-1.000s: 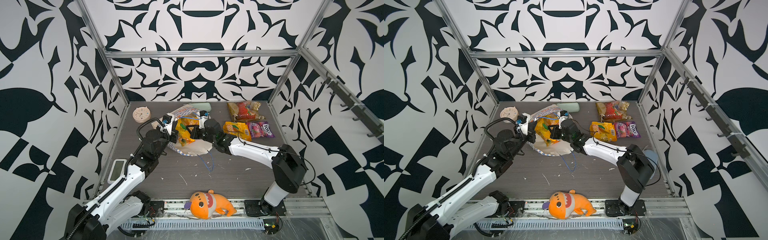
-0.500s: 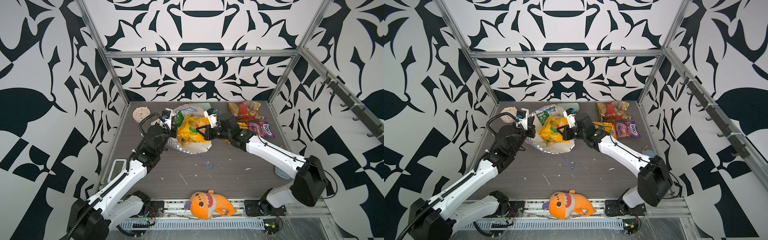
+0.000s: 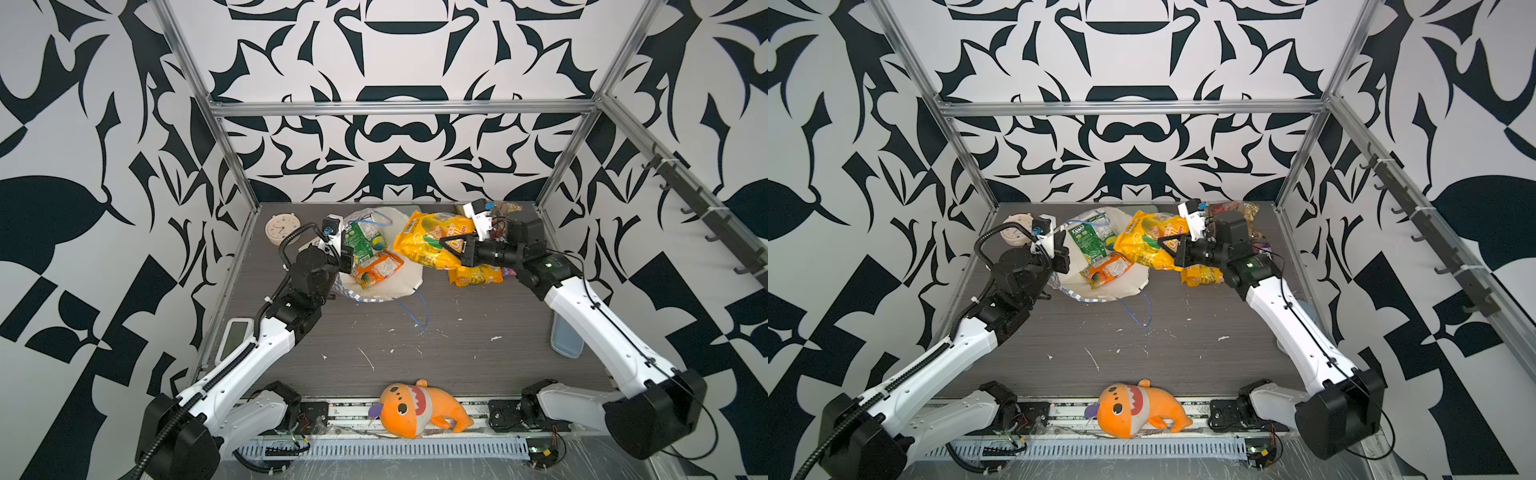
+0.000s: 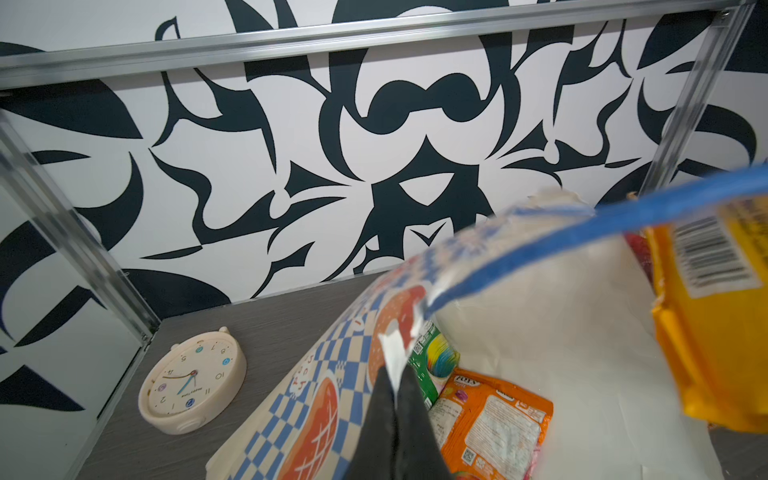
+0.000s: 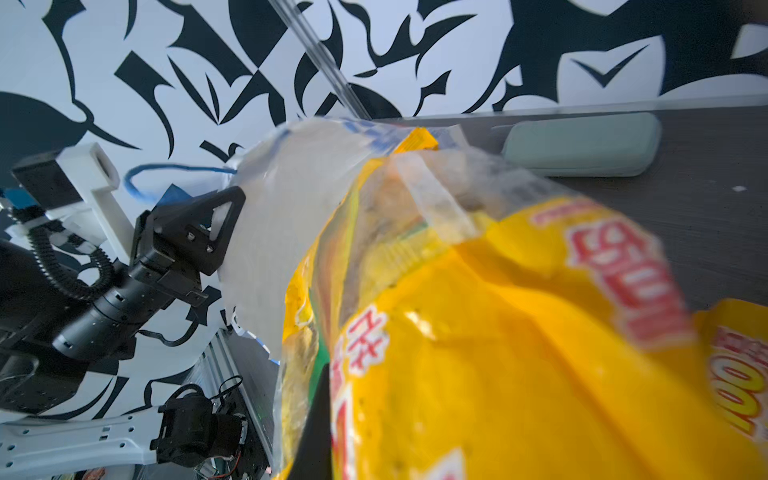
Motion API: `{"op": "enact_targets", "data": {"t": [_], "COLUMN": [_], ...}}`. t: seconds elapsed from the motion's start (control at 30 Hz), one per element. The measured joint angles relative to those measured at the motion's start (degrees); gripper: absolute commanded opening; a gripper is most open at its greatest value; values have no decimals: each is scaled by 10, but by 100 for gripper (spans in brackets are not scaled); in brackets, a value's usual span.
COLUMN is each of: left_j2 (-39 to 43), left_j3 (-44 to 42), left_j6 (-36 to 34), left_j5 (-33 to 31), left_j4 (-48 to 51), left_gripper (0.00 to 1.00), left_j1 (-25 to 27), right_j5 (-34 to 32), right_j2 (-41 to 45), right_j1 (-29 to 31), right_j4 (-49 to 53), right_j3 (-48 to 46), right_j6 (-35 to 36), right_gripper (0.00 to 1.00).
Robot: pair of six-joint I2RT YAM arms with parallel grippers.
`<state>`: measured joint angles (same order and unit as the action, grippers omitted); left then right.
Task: Take the snacks out of the paper bag
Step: 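Lift the yellow mango candy bag out of the paper bag with the right gripper, then carry the mango bag beside the other yellow mango bag and lower it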
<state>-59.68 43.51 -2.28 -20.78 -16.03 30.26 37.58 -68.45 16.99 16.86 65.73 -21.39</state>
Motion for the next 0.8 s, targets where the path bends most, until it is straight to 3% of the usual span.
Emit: {"op": "enact_targets", "data": {"t": [0.3,0.53,0.8], "left_j2": [0,0,3], "left_j3": [0,0,0], "left_j6": [4,5,6], "left_j5": [-9,-7,-6], "left_j4": [-5,-5,-5], "left_gripper": [0,0,0], "left_j1": [-8,-10,-10], "right_j5": [20,-33,-87], "right_j2": [33,39,-35], "right_j1": [-62,-137,-210], "right_j4": [29,36,221], "right_j3": [0,-24,45], "right_j6": [1,-29,23], "right_gripper": [0,0,0]}}
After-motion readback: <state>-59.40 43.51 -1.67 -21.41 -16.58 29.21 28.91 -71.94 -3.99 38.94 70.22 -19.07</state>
